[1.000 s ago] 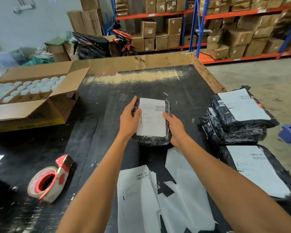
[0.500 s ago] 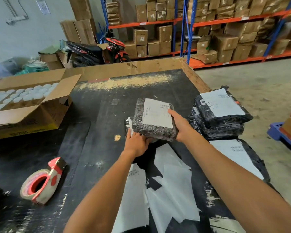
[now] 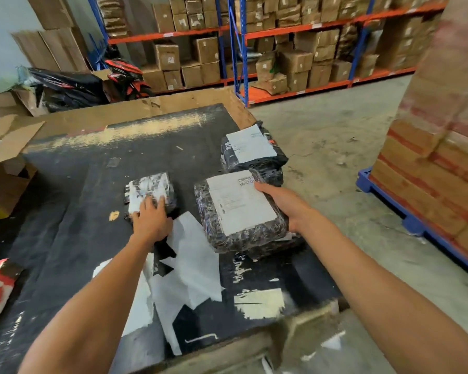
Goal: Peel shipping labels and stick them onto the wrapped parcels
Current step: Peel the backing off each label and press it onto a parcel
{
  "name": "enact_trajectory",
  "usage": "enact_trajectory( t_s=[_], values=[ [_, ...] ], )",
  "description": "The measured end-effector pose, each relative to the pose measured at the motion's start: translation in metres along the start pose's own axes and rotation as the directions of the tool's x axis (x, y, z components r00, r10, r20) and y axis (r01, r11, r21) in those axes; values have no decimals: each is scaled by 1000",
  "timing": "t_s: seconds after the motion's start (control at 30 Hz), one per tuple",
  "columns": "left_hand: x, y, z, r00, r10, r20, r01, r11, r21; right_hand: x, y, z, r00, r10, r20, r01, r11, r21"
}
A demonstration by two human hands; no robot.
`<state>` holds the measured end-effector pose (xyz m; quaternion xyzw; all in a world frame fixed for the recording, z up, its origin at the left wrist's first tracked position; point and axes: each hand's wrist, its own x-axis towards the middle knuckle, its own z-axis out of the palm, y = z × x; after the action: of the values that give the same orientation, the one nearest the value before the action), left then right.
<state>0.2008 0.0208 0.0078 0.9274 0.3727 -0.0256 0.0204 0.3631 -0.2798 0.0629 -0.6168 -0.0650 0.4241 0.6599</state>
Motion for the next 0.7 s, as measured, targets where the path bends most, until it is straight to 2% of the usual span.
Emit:
enact_trajectory(
  t_s=[0.23,0.4,0.47,0.57,0.63,0.7],
  values=[
    [-3,-2,-1,994,-19,105,24,999,-49,-24,-12,-53,986,-89,-144,80,995,-63],
    [3,-8,-1,986,-26,167,46,992,-117,-18,-19,-59,978,-88,-191,41,971,-235],
    [2,-8,2,989,-16,147,33,993,-116,-16,-17,-57,974,-112,-196,30,926,-377],
    [-2,-6,7,994,-6,113,22,990,-142,-16,-15,-57,953,-213,-214,23,758,-651],
    [-4,-6,8,995,-9,100,27,983,-182,-19,-18,-52,928,-311,-206,11,575,-818],
    [-6,-7,5,997,-12,71,31,961,-274,-19,-21,-41,867,-451,-211,-32,372,-927]
  ],
)
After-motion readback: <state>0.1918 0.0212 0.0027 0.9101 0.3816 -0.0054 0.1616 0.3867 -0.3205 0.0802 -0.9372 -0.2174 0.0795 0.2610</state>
